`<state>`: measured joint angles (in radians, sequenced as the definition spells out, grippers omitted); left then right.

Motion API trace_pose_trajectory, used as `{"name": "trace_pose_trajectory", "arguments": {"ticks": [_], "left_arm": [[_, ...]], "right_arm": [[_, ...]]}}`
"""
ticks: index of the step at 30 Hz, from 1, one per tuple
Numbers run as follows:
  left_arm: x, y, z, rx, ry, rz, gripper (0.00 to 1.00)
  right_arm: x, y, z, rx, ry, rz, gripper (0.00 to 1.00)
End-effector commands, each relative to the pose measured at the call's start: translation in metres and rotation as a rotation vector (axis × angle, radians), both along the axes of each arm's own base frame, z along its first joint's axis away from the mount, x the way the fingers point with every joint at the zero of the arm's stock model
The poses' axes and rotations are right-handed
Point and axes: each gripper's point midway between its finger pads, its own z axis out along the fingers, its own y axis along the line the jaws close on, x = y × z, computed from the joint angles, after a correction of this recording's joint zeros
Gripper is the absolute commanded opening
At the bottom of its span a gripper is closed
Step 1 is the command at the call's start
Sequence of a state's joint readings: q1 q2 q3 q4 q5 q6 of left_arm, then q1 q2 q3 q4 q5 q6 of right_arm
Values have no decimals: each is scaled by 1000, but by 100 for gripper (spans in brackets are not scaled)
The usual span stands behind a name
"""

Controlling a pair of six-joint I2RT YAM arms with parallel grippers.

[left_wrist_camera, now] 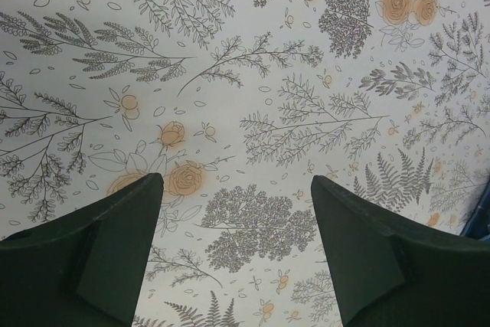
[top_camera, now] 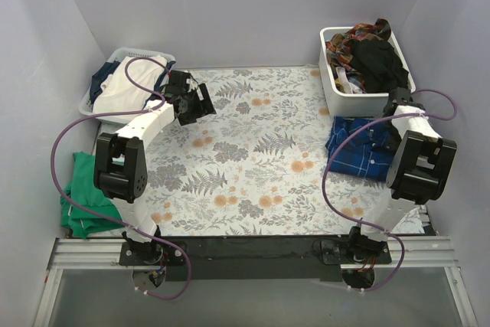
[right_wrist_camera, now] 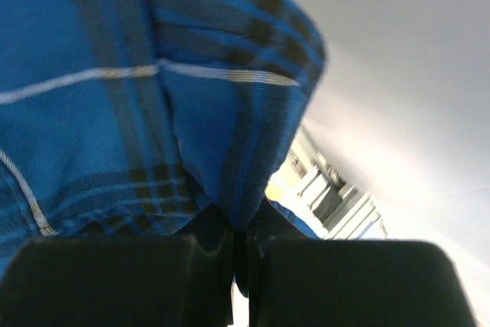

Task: Fold and stack the long sleeve shirts
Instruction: Neatly place the folded shirt to the corner

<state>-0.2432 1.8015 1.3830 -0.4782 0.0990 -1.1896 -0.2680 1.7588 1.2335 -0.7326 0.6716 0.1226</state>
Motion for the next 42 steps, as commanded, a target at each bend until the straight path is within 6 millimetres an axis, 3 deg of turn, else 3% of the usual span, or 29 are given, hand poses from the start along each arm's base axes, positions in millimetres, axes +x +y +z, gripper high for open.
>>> {"name": "trace_pose_trajectory", "arguments": {"ticks": [1, 5, 7, 8, 10, 11, 14, 17, 18, 22, 25, 29, 36, 40, 42], "left_arm": [[1, 1, 30, -24, -65, -13, 78], [3, 3, 31, -23, -68, -8, 78], [4, 4, 31, -19, -70, -7, 78], [3, 5, 31, -16, -70, -6, 78], [4, 7, 30, -14, -69, 0, 79], [4, 8, 30, -12, -67, 2, 79], [4, 7, 28, -11, -64, 3, 79], [6, 7, 27, -12, -61, 3, 79], [6, 7, 28, -13, -62, 2, 79], [5, 6, 28, -15, -64, -5, 80], [3, 6, 30, -14, -68, -11, 84], [1, 8, 35, -10, -82, -12, 98], [-7, 12, 49, -6, -132, -7, 98], [-10, 19, 51, 32, -150, -5, 98], [-12, 22, 53, 44, -154, 3, 98]], "right_arm": [[47, -30, 48, -95, -183, -30, 7], [76, -35, 54, -84, -253, 0, 8], [82, -31, 50, -52, -266, 28, 15], [81, -30, 51, -51, -260, 26, 18], [76, -27, 50, -41, -265, 11, 34], [71, -26, 45, -42, -258, 3, 47], [59, -24, 44, -56, -281, -29, 70], [51, -26, 49, -96, -331, -66, 76], [40, -24, 48, -103, -337, -71, 77], [33, -11, 59, -108, -433, -45, 78], [38, 16, 70, -69, -502, 38, 78], [49, 70, 85, -25, -539, 232, 79], [45, 168, 95, 180, -601, 444, 78], [39, 236, 89, 321, -579, 646, 78], [36, 257, 85, 340, -550, 708, 79]]}}
